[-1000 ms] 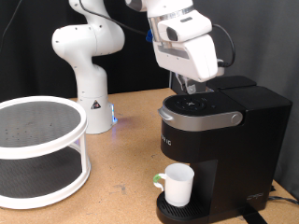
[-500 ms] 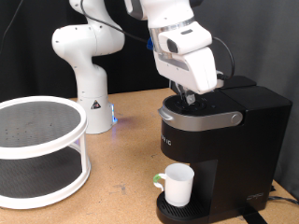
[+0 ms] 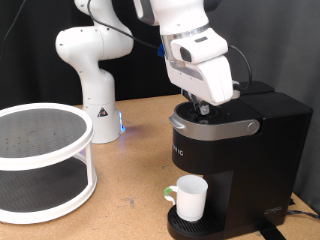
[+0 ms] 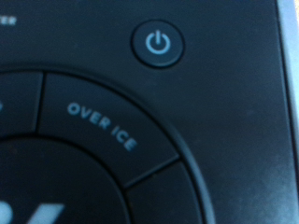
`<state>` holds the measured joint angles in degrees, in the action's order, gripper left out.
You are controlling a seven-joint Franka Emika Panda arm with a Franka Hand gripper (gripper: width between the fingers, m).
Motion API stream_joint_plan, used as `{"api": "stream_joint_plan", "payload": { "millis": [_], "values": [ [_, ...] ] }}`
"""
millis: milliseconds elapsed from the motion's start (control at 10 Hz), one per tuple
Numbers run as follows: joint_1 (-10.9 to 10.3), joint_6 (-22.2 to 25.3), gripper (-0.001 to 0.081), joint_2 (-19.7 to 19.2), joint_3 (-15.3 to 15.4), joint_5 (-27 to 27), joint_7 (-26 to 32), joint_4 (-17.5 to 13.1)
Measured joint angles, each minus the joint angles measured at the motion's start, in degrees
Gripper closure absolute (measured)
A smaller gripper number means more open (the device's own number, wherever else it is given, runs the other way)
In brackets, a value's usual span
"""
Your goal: Make a cup of coffee with the keurig machine
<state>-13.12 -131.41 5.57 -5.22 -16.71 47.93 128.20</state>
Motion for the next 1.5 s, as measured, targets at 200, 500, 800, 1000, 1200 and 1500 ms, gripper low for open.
{"api": "stream_joint_plan", "payload": {
  "millis": [200,500,800,1000,1200,1500],
  "values": [
    [-0.2,0.0,0.0806,0.0,0.0,0.0,0.0,0.1],
    [-0.3,0.0,0.0806,0.0,0.0,0.0,0.0,0.1],
    [-0.3,0.2,0.0806,-0.2,0.0,-0.1,-0.1,0.0],
    [-0.3,1.7,0.0806,-0.7,-0.2,-0.5,-0.2,-0.8],
    [0.0,5.4,0.0806,-1.8,-0.6,-1.5,-0.3,-2.7],
    [0.6,11.0,0.0806,-4.2,-0.9,-2.3,-1.3,-6.4]
  ]
}}
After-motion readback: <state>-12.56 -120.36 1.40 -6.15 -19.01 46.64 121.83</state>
